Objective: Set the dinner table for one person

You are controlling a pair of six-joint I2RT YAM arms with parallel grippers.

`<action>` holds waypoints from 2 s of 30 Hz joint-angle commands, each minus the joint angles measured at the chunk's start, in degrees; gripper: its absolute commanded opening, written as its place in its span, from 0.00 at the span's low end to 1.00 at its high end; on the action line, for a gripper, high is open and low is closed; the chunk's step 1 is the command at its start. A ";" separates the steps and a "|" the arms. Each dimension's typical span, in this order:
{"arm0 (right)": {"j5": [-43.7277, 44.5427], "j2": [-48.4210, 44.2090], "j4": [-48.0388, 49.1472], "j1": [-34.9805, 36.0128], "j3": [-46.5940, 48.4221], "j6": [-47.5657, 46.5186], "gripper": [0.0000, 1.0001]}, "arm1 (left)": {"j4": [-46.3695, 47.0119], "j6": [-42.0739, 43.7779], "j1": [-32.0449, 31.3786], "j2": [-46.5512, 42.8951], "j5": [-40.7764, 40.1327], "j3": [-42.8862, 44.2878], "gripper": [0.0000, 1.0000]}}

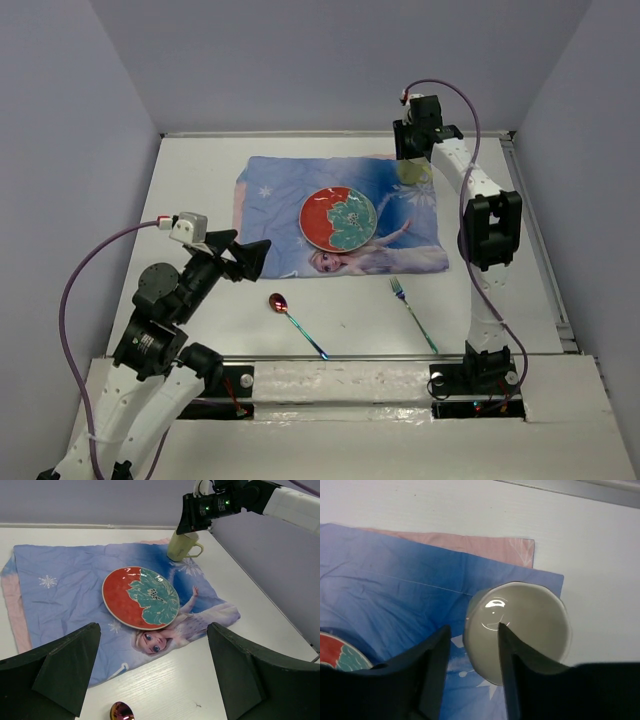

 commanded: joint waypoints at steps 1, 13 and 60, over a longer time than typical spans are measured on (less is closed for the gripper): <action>2.51 -0.73 1.07 1.15 3.26 -0.57 0.63 | 2.14 0.83 0.83 0.68 0.74 0.04 0.99; 2.79 -31.72 7.03 9.23 -30.93 9.09 0.88 | 1.79 0.56 2.33 0.95 -1.45 0.13 0.99; 10.69 -56.53 -16.32 28.22 -70.32 41.02 0.00 | 2.49 0.03 5.32 -0.81 0.48 -0.22 0.99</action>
